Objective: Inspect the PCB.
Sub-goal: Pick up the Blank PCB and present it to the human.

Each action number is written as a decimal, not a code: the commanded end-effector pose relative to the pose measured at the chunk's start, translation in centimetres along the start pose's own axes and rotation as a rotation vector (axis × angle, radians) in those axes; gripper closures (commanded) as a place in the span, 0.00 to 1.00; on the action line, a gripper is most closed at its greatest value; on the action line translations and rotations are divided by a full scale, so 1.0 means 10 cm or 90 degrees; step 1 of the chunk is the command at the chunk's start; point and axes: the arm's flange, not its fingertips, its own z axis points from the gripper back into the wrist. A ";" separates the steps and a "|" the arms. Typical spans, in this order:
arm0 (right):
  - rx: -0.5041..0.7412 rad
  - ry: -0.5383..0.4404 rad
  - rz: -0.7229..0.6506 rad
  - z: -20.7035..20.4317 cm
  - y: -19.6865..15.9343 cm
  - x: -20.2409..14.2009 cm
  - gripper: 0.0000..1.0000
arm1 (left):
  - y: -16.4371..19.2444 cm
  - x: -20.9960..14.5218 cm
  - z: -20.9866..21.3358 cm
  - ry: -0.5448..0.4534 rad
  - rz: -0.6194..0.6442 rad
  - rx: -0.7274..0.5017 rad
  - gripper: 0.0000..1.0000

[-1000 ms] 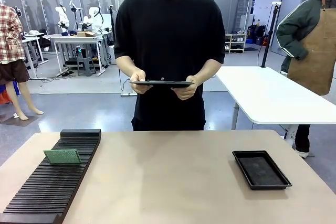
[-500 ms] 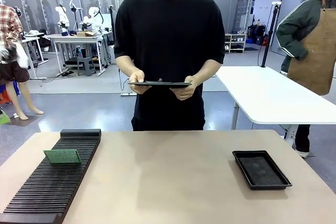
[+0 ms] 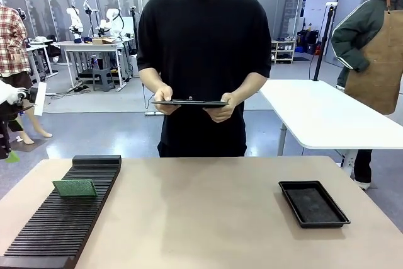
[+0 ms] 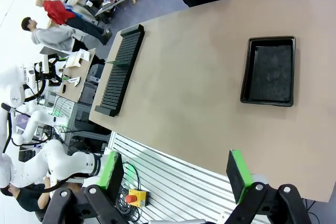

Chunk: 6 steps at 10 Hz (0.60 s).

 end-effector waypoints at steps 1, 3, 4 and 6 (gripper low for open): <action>0.003 0.001 0.008 0.00 0.00 -0.01 0.00 | -0.01 0.07 0.05 0.022 -0.003 -0.001 0.00; 0.003 0.001 0.008 0.00 0.00 -0.01 0.00 | -0.01 0.02 0.00 0.002 -0.003 0.000 0.00; 0.003 0.001 0.008 0.00 0.00 -0.01 0.00 | 0.05 0.02 -0.22 -0.003 -0.087 -0.041 0.00; 0.003 0.001 0.008 0.00 0.00 -0.01 0.00 | 0.14 0.04 -0.54 -0.019 -0.161 -0.033 0.00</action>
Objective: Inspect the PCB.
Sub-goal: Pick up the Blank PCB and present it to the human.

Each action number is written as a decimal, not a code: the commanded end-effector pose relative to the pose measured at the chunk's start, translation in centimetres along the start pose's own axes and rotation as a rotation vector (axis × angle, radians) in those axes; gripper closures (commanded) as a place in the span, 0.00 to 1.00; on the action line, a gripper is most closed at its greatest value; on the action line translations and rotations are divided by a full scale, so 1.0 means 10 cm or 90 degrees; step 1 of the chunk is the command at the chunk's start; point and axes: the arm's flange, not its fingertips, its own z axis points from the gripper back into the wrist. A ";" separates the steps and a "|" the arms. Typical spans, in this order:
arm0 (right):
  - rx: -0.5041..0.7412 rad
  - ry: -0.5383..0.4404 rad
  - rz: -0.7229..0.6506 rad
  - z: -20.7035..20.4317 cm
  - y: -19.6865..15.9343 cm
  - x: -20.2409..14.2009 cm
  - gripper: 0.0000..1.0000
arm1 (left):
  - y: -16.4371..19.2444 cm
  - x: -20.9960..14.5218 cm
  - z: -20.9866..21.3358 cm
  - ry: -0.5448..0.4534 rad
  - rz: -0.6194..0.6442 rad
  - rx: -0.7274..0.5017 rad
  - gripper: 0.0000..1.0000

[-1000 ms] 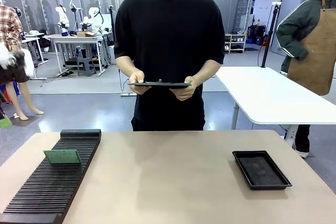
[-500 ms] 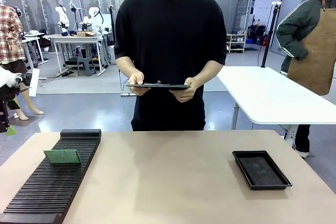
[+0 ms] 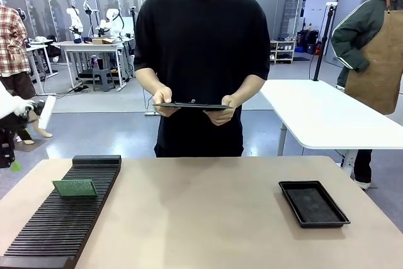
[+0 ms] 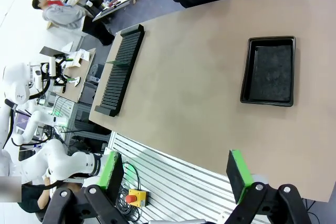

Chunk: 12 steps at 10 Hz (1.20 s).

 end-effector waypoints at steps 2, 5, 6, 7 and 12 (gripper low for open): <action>0.003 0.001 0.008 -0.01 0.00 -0.01 0.00 | 0.20 -0.02 -0.37 -0.039 -0.102 0.032 0.00; 0.003 0.001 0.008 -0.01 0.00 -0.01 0.00 | 0.32 -0.07 -0.88 -0.071 -0.107 -0.002 0.00; 0.003 0.001 0.008 -0.01 0.00 -0.01 0.00 | 0.32 -0.08 -1.03 -0.070 -0.099 -0.018 0.00; 0.003 0.001 0.008 -0.01 0.00 -0.01 0.00 | 0.34 -0.13 -1.18 -0.069 -0.086 -0.025 0.00; 0.003 0.001 0.008 -0.01 0.00 -0.01 0.00 | 0.56 -0.10 -1.83 -0.055 -0.042 -0.030 0.00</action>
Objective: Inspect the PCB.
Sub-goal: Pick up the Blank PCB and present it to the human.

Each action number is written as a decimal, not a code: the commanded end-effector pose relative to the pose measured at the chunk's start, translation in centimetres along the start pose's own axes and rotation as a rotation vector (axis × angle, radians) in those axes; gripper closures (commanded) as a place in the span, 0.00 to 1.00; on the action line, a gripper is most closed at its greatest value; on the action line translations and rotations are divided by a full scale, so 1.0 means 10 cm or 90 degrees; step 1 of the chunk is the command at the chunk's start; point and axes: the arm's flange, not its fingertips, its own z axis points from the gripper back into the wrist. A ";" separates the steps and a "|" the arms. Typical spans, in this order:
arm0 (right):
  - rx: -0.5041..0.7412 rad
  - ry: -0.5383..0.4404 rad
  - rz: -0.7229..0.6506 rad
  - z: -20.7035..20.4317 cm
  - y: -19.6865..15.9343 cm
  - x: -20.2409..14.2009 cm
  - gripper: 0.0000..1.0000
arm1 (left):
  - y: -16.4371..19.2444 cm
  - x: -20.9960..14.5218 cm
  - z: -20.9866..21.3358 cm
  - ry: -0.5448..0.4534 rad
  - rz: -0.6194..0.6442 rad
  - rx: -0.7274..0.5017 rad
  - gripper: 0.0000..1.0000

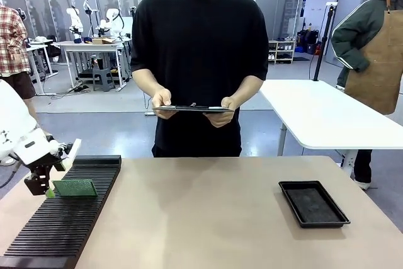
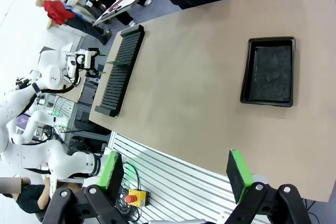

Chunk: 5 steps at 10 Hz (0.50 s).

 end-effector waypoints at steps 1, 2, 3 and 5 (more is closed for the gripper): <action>0.004 0.002 0.007 -0.02 0.00 -0.02 0.00 | 0.19 -0.03 -0.21 -0.005 0.008 0.017 0.00; 0.004 0.002 0.007 -0.02 0.00 -0.02 0.00 | 0.22 -0.03 -0.29 0.009 0.007 0.013 0.00; 0.004 0.002 0.007 -0.02 0.00 -0.02 0.00 | 0.25 -0.04 -0.34 0.002 0.007 0.003 0.00; 0.004 0.002 0.007 -0.02 0.00 -0.02 0.00 | 0.26 -0.05 -0.35 0.008 -0.001 -0.003 0.59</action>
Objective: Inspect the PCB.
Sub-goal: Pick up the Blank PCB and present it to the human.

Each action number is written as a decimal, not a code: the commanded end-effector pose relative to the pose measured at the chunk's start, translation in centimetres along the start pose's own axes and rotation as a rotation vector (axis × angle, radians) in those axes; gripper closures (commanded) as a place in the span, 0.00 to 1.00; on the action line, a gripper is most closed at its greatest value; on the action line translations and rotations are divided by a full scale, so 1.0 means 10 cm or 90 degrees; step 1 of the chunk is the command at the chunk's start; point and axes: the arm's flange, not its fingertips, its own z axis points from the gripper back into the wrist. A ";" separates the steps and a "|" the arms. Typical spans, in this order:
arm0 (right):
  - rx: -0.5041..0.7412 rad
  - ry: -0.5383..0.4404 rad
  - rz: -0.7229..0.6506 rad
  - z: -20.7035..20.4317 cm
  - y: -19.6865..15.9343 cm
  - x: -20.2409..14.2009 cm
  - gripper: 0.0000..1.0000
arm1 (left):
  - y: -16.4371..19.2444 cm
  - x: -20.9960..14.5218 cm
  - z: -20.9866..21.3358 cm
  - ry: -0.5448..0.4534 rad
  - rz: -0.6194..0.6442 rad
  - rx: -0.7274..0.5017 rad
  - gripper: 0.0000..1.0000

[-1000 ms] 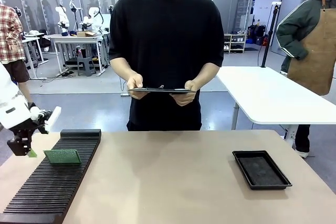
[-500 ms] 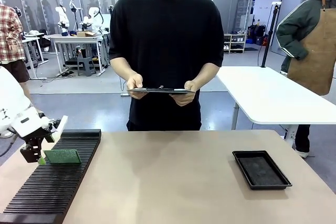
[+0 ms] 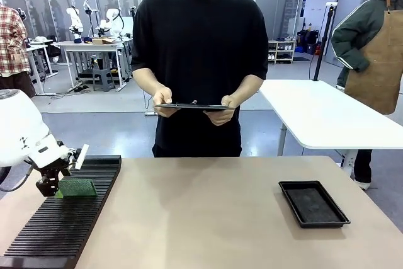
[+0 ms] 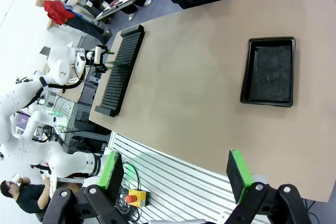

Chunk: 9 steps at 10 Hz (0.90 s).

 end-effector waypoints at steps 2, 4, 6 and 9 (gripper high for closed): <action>0.004 0.002 0.007 -0.02 0.00 -0.02 0.00 | 0.06 -0.01 0.03 -0.015 -0.015 -0.009 1.00; 0.004 0.002 0.007 -0.02 0.00 -0.02 0.00 | 0.04 -0.01 0.02 -0.015 -0.018 -0.023 1.00; 0.004 0.002 0.007 -0.02 0.00 -0.02 0.00 | 0.05 -0.01 0.04 -0.012 -0.009 -0.038 1.00; 0.004 0.002 0.007 -0.02 0.00 -0.02 0.00 | 0.06 -0.03 0.11 -0.017 -0.002 -0.053 1.00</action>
